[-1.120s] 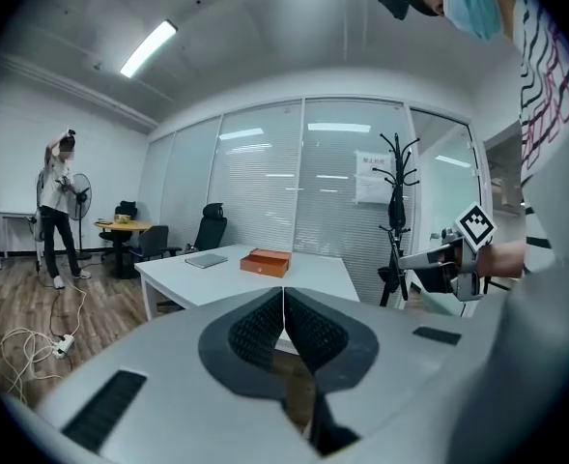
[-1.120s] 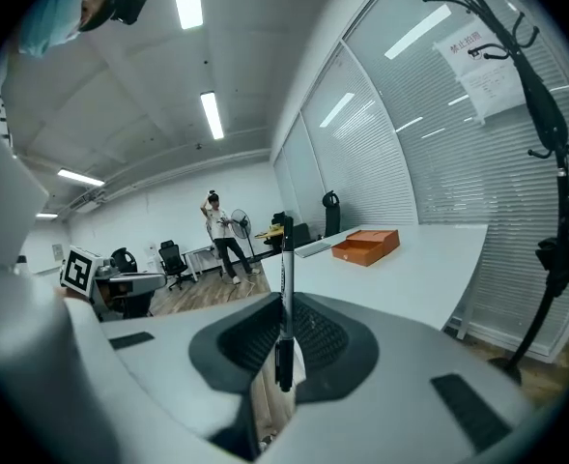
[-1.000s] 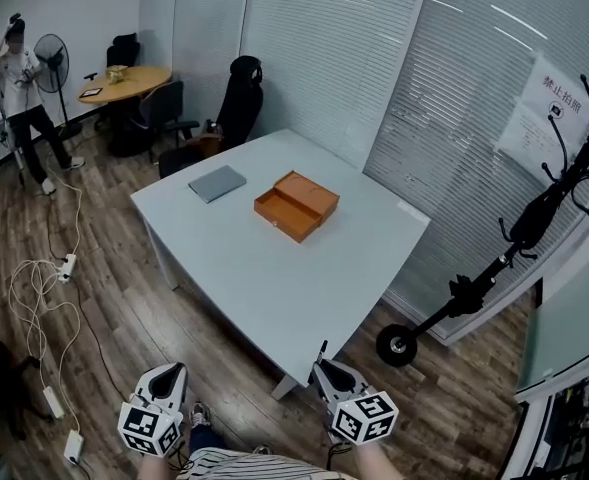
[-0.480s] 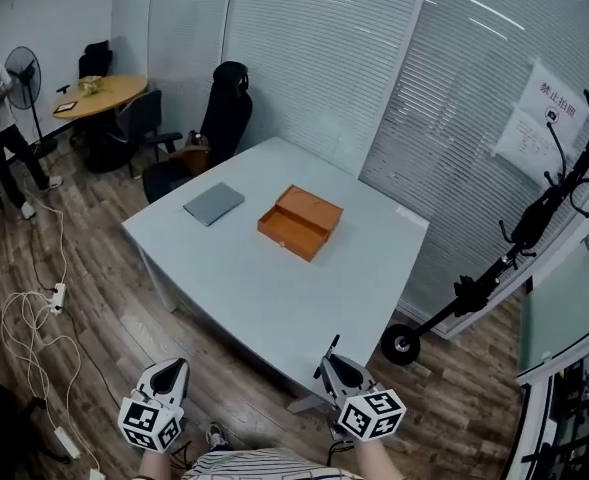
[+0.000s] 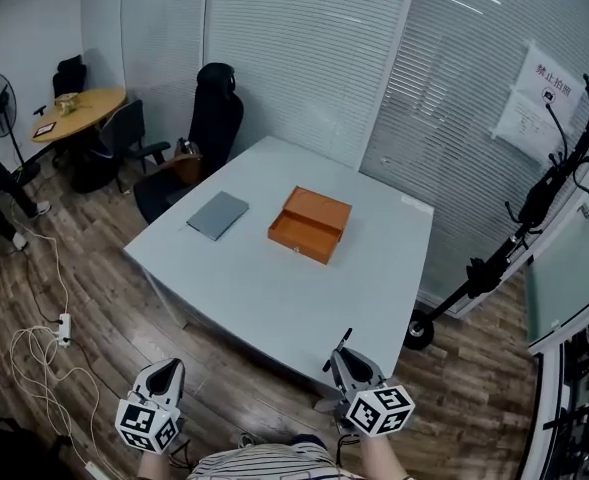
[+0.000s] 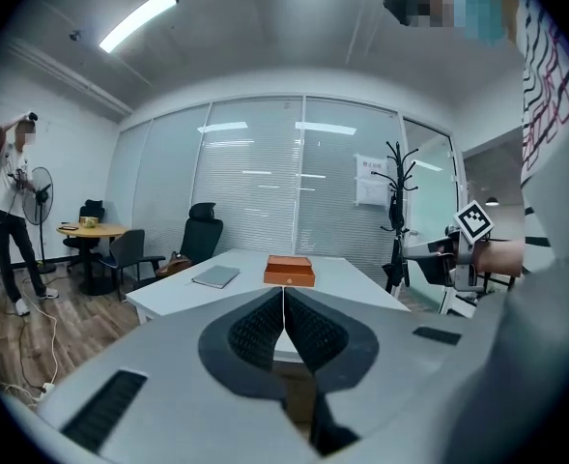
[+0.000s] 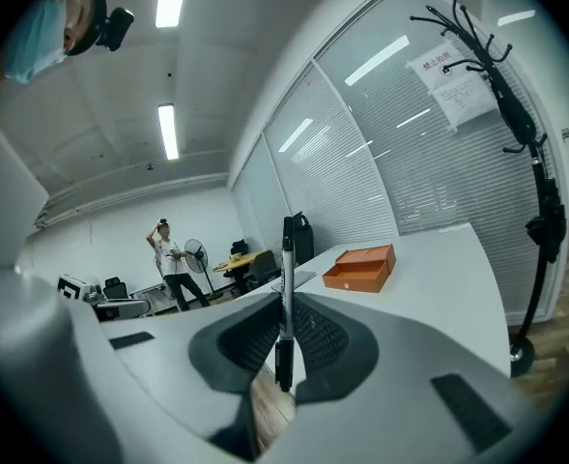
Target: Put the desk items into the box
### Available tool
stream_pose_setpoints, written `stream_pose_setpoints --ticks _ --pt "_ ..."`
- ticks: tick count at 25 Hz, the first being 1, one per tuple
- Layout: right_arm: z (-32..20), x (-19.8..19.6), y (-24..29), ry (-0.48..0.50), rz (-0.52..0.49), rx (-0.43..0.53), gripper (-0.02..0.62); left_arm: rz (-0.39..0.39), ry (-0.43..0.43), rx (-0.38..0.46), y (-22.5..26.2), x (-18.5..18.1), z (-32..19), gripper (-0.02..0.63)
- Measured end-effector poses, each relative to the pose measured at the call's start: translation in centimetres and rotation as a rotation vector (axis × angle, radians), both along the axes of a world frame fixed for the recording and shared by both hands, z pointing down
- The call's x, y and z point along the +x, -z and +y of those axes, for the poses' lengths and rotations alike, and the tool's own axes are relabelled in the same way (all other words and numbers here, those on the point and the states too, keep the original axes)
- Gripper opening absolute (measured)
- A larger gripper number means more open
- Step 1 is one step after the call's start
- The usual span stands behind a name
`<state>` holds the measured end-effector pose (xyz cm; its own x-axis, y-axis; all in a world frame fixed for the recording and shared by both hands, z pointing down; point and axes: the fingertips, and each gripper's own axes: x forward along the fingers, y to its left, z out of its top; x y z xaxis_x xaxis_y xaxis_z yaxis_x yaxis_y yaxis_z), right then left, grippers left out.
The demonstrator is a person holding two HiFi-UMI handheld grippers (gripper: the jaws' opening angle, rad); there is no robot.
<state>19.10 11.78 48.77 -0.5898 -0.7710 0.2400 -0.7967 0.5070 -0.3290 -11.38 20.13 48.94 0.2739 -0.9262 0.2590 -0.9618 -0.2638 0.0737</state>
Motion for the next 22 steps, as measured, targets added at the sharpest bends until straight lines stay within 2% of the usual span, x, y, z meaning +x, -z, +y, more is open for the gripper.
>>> stream_pose_setpoints --ticks 5,10,22 --pt "-0.5 -0.8 -1.4 -0.028 0.013 -0.032 0.057 0.017 -0.011 -0.012 -1.2 -1.6 -1.5 0.025" --pt "-3.3 -1.1 -2.0 -0.04 0.019 -0.047 0.057 0.033 -0.021 -0.028 -2.6 -1.8 -4.6 0.025" --pt "-14.1 0.0 -1.6 -0.02 0.037 -0.029 0.057 0.076 -0.022 0.0 -2.4 0.5 -16.7 0.025"
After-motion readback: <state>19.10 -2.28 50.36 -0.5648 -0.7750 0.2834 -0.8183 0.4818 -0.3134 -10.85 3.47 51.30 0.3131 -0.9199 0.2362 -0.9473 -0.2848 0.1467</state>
